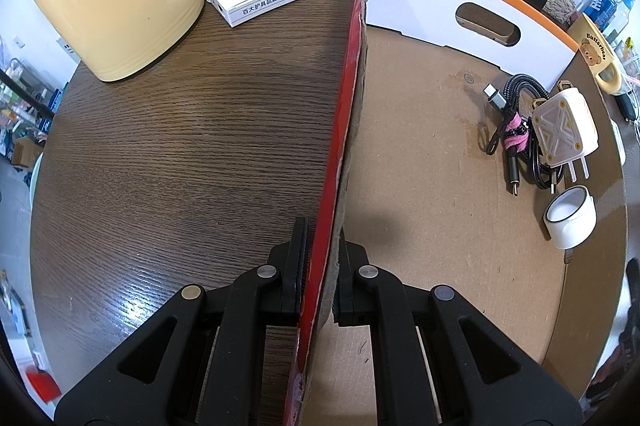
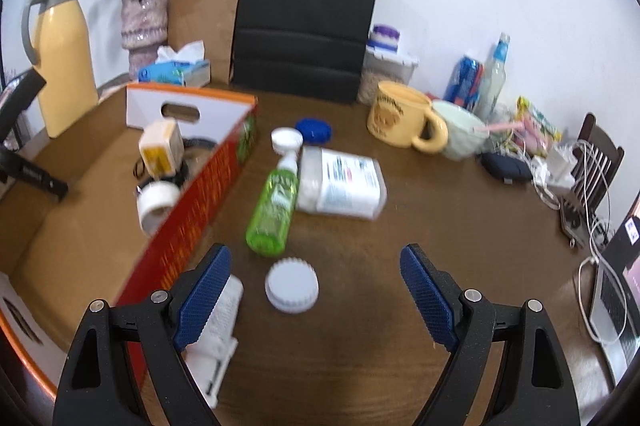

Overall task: Organize rigid objects
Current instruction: 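Withdraw the right gripper from the box toward the white bottle cap, then grasp the white bottle cap with the right gripper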

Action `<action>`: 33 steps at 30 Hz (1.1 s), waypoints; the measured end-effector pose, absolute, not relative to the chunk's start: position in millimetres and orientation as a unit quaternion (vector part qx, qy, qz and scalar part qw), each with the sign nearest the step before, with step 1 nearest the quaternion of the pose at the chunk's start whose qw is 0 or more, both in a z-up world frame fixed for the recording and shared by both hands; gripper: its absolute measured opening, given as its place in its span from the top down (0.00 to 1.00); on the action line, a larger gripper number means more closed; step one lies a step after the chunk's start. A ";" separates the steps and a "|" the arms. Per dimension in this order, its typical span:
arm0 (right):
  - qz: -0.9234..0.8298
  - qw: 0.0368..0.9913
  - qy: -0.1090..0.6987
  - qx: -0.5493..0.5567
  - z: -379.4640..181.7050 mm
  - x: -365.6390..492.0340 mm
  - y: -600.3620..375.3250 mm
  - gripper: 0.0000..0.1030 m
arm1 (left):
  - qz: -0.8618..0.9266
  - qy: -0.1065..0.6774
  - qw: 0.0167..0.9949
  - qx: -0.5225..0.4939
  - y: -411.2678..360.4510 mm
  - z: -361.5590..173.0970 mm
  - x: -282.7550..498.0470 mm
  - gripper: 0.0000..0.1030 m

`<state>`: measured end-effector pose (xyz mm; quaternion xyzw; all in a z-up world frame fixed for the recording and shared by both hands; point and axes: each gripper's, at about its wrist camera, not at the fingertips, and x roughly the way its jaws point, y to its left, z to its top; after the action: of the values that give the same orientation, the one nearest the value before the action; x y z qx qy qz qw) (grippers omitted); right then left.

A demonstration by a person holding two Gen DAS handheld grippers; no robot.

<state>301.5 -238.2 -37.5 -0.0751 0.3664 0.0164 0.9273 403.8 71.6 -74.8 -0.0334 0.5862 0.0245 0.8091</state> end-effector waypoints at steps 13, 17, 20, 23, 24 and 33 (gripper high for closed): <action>0.039 0.891 0.450 -0.045 -88.7 329.6 -255.5 0.12 | 0.024 0.586 0.809 -0.033 71.7 -74.8 403.6 0.95; 0.045 0.888 0.456 -0.032 -93.6 342.2 -260.0 0.12 | 0.024 0.586 0.809 -0.034 71.7 -74.8 403.7 0.95; 0.049 0.889 0.456 -0.016 -95.6 351.8 -266.2 0.12 | 0.024 0.586 0.809 -0.034 71.8 -74.8 403.7 0.95; 0.047 0.888 0.457 -0.014 -96.1 358.7 -268.0 0.12 | 0.024 0.586 0.809 -0.034 71.9 -74.8 403.7 0.95; 0.047 0.888 0.457 -0.014 -95.9 359.3 -268.0 0.12 | 0.024 0.586 0.809 -0.033 71.8 -74.8 403.7 0.95; 0.082 0.894 0.440 -0.033 -89.8 351.1 -250.8 0.57 | 0.024 0.586 0.809 -0.033 71.9 -74.8 403.6 0.95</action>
<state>351.1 -250.8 -89.8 -0.0326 0.4396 0.0817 0.8939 403.6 71.9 -74.8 -0.0334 0.5862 0.0242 0.8091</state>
